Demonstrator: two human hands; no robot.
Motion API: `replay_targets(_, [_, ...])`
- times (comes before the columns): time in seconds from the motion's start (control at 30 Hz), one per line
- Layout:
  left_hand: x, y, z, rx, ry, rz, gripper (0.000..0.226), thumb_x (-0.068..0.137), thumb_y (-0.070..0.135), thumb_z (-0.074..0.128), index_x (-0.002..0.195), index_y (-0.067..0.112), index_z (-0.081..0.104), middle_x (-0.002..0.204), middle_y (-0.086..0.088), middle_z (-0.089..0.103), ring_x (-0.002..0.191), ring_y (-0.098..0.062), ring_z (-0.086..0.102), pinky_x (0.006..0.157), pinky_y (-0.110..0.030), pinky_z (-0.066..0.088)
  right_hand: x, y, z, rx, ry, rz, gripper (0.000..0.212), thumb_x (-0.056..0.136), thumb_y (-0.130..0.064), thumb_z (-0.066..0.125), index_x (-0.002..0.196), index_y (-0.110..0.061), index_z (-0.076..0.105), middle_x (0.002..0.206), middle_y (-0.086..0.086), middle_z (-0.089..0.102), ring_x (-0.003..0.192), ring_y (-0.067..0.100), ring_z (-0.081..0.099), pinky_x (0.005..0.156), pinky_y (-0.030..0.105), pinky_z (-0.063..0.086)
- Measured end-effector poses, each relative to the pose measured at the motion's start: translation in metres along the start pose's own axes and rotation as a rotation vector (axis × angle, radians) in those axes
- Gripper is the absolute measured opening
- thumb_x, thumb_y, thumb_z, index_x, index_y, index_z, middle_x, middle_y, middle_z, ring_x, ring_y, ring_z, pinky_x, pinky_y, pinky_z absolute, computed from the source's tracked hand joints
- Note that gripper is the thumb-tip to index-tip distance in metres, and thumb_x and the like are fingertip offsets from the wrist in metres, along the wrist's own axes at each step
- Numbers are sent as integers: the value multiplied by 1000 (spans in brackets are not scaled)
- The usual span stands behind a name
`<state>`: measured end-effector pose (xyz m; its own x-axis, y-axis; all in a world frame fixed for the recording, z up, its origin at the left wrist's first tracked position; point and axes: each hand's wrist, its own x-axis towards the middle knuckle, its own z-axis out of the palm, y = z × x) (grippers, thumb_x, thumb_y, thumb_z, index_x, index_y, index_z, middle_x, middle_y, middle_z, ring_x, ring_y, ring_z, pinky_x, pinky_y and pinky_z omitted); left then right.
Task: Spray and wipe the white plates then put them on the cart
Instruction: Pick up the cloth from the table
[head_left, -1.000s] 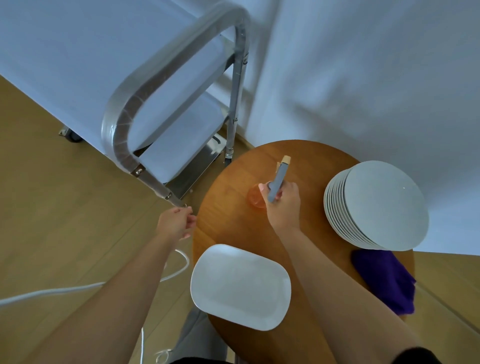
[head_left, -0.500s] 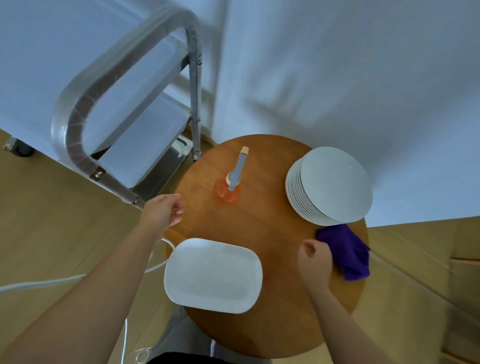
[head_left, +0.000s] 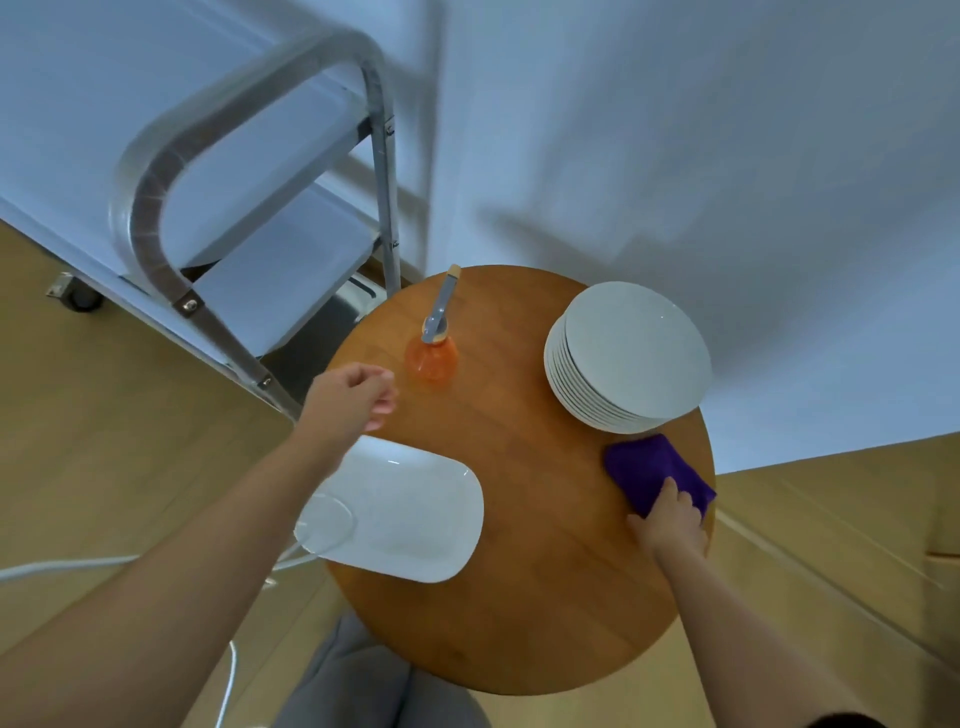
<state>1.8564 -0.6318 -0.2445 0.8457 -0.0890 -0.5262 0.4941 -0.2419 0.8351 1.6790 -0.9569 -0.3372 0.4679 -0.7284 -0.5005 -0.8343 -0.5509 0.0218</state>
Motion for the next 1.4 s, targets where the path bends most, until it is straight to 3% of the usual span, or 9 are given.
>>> replay_targets(0.2, [-26, -26, 35, 23, -31, -34, 10, 96, 22, 55, 90, 19, 63, 87, 0, 67, 83, -13, 64, 63, -22, 49, -12, 2, 15, 86, -21, -29, 45, 90, -19, 61, 126, -1, 40, 129, 19, 43, 116, 35, 46, 92, 42, 44])
replay_targets(0.53, [-44, -34, 52, 19, -28, -14, 12, 95, 24, 56, 86, 25, 62, 84, 7, 68, 81, -9, 64, 58, -19, 46, -46, -13, 26, 206, -84, -202, 30, 98, -18, 43, 122, -2, 51, 129, 19, 45, 108, 31, 51, 88, 34, 40])
replay_targets(0.63, [-51, -34, 58, -3, -32, -17, 12, 95, 22, 56, 85, 25, 62, 84, 6, 67, 80, -8, 64, 59, -20, 46, -60, -27, 17, 371, -93, -255, 17, 96, -13, 46, 96, -1, 58, 117, 23, 54, 93, 30, 53, 75, 30, 38])
replay_targets(0.87, [-83, -11, 58, -64, -47, -5, 10, 95, 20, 57, 87, 23, 63, 83, 4, 68, 80, -10, 65, 62, -23, 50, -142, -54, -34, 883, -168, -283, 19, 96, -17, 45, 93, -3, 58, 109, 17, 57, 93, 28, 59, 78, 38, 49])
replay_targets(1.0, [-113, 23, 42, -93, -64, 114, 11, 93, 18, 58, 84, 18, 64, 82, 0, 68, 73, -12, 61, 68, -27, 51, -205, -58, -83, 1191, -262, -286, 22, 97, -22, 39, 94, -16, 60, 91, 4, 67, 83, 16, 62, 63, 26, 45])
replay_targets(1.13, [-162, 51, 26, -45, -277, 190, 23, 90, 38, 61, 100, 17, 64, 92, 0, 67, 82, -14, 61, 68, -26, 51, -268, -59, -115, 1512, -470, -299, 24, 93, -29, 46, 99, -15, 65, 92, 6, 71, 84, 20, 67, 67, 31, 51])
replay_targets(1.23, [-200, 63, 6, -155, -563, 76, 37, 78, 57, 64, 82, 20, 71, 85, -5, 72, 75, -17, 70, 63, -26, 54, -314, -64, -121, 1624, -590, -412, 37, 82, -39, 61, 111, -16, 65, 106, 8, 71, 92, 22, 70, 75, 37, 56])
replay_targets(1.3, [-220, 59, -15, -194, -642, 61, 40, 68, 64, 66, 76, 27, 77, 88, -4, 75, 79, -17, 72, 64, -26, 56, -342, -66, -118, 1607, -619, -488, 48, 76, -37, 68, 118, -16, 60, 112, 10, 68, 102, 26, 66, 87, 42, 54])
replay_targets(1.4, [-241, 45, -52, -192, -697, 112, 53, 59, 72, 71, 98, 37, 74, 106, -1, 73, 98, -18, 69, 77, -29, 55, -379, -66, -102, 1566, -590, -466, 61, 68, -32, 77, 121, -15, 53, 114, 11, 66, 106, 29, 63, 90, 44, 52])
